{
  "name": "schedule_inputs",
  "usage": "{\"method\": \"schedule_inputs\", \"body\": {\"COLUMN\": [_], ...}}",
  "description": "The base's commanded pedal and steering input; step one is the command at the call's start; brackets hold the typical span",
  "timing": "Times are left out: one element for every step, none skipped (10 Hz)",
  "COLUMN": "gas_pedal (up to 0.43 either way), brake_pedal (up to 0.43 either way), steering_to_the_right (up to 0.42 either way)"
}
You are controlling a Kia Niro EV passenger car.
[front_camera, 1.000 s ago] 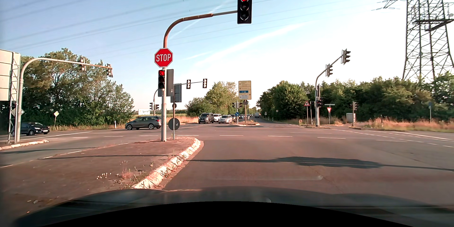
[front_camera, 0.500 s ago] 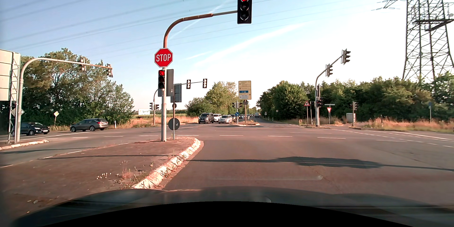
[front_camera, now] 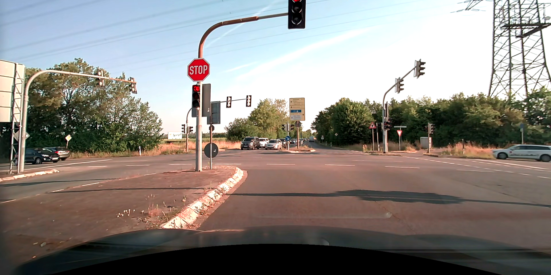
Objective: Follow the waypoints while adhering to traffic rules and regulations
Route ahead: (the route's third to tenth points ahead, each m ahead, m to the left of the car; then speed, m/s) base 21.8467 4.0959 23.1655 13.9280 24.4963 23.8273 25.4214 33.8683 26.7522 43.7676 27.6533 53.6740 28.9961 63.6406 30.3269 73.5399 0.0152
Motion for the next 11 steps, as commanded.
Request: {"method": "schedule_inputs", "body": {"gas_pedal": [0.0,0.0,0.0,0.0,0.0,0.0,0.0,0.0,0.0,0.0,0.0], "brake_pedal": [0.28,0.28,0.28,0.274,0.28,0.28,0.28,0.28,0.28,0.28,0.28], "steering_to_the_right": [-0.002,-0.002,-0.002,-0.002,-0.002,-0.002,-0.002,-0.002,-0.002,-0.002,-0.002]}}
